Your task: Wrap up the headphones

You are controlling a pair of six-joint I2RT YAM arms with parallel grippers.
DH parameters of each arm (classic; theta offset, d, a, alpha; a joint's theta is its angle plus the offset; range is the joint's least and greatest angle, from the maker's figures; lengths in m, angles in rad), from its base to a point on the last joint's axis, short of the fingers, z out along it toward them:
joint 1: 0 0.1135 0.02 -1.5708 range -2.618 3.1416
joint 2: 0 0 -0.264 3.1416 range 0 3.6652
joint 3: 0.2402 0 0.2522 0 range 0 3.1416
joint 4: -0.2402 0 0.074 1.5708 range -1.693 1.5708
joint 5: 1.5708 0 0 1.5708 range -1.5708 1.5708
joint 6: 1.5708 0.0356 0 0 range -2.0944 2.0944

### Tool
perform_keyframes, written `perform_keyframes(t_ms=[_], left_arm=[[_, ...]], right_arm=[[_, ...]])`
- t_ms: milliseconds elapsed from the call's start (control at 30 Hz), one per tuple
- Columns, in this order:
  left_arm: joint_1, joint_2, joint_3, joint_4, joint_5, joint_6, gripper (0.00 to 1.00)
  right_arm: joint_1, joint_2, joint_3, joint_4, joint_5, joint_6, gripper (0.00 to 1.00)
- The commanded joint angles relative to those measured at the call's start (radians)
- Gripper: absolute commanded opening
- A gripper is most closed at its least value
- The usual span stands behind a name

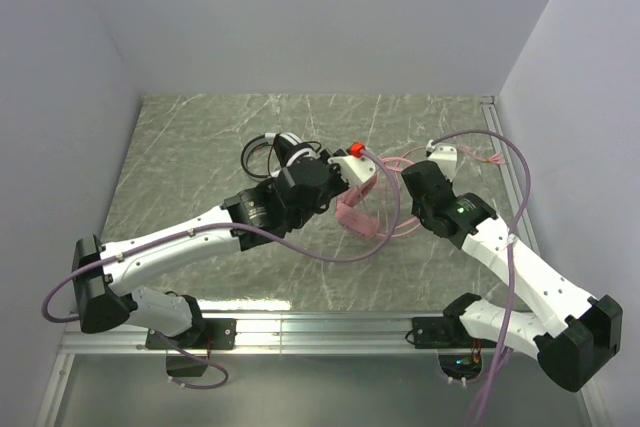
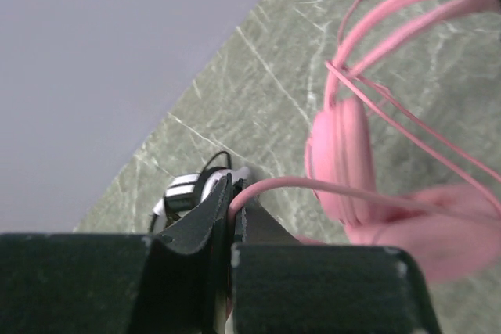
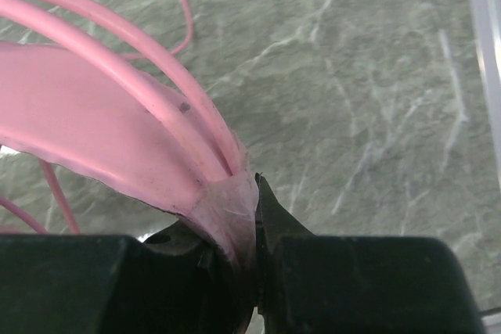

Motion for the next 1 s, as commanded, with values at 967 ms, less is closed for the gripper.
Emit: perform_keyframes(t_ms=[967], left_arm=[[0.421,0.1,-0.051,0.46,0.849,-0.138,0.11]], right_arm=[[0.071,-0.222,0.087,-0.037,-0.523,-0.147,0.0]])
